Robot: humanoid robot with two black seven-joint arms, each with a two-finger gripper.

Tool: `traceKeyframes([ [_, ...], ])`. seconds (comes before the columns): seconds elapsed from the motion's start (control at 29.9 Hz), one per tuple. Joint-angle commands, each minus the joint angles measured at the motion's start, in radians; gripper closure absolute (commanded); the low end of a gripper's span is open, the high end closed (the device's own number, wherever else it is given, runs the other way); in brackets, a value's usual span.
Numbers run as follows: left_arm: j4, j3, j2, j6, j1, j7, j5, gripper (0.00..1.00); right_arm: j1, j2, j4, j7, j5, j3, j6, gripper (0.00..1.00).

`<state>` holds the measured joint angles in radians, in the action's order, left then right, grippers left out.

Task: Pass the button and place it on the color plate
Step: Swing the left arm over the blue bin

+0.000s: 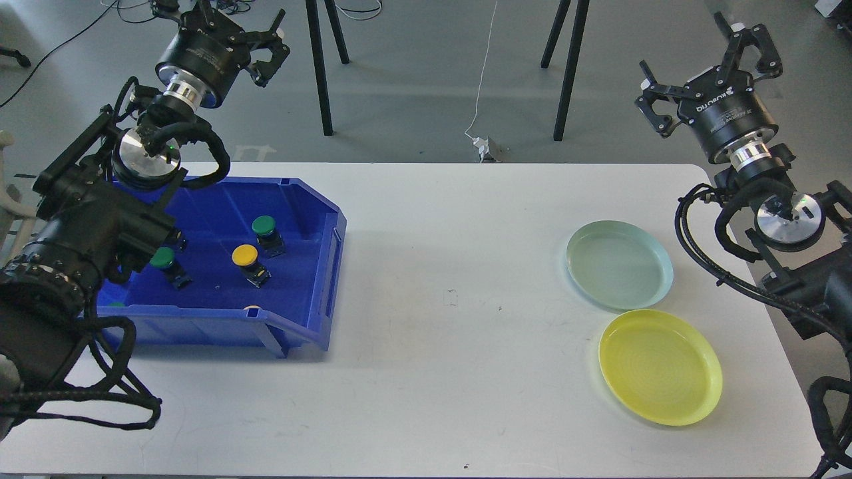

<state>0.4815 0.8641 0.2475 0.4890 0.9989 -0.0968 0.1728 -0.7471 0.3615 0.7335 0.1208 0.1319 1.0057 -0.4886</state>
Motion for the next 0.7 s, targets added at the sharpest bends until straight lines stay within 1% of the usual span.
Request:
traceKeyframes([
  [0.0,0.000,0.000,0.004,0.000,0.003,-0.003,0.000,0.00,0.000,0.005,0.003,0.000,0.000,-0.002,0.000,0.00],
  [0.17,0.003,0.003,0.007,0.000,0.007,0.000,0.002,0.00,-0.001,0.008,0.006,0.000,0.000,-0.004,0.000,0.00],
  [0.2,0.009,-0.002,0.013,0.000,0.007,0.012,-0.003,0.00,-0.001,0.008,0.006,0.000,0.000,-0.004,0.000,0.00],
  [0.23,0.020,-0.008,0.024,0.000,0.006,0.011,-0.007,0.00,-0.001,0.008,0.006,-0.001,0.000,-0.001,0.000,0.00],
  [0.3,0.095,-0.054,0.058,0.000,0.004,0.009,-0.053,0.03,-0.005,0.008,0.007,0.000,0.000,0.002,0.000,0.00],
  [0.33,0.151,-0.091,0.090,0.000,0.001,0.003,-0.099,0.03,-0.006,0.010,0.009,0.000,0.000,0.001,0.000,0.00],
  [0.37,0.199,-0.114,0.123,-0.022,-0.002,-0.001,-0.143,0.03,-0.008,0.011,0.009,0.000,0.002,0.002,0.000,0.00],
  [0.43,0.302,-0.149,0.205,-0.097,-0.011,-0.001,-0.243,0.03,-0.008,0.013,0.009,0.000,0.000,0.004,0.000,0.00],
  [0.5,0.383,-0.174,0.272,-0.133,-0.040,0.000,-0.317,0.03,-0.008,0.014,0.007,0.000,0.000,0.004,0.000,0.00],
  [0.6,0.492,-0.200,0.364,-0.136,-0.075,0.000,-0.438,0.03,-0.003,0.014,0.007,0.000,0.000,0.005,0.000,0.00],
  [0.67,0.567,-0.223,0.450,-0.135,-0.091,0.000,-0.568,0.03,-0.001,0.014,0.007,0.000,0.000,0.004,0.000,0.00],
])
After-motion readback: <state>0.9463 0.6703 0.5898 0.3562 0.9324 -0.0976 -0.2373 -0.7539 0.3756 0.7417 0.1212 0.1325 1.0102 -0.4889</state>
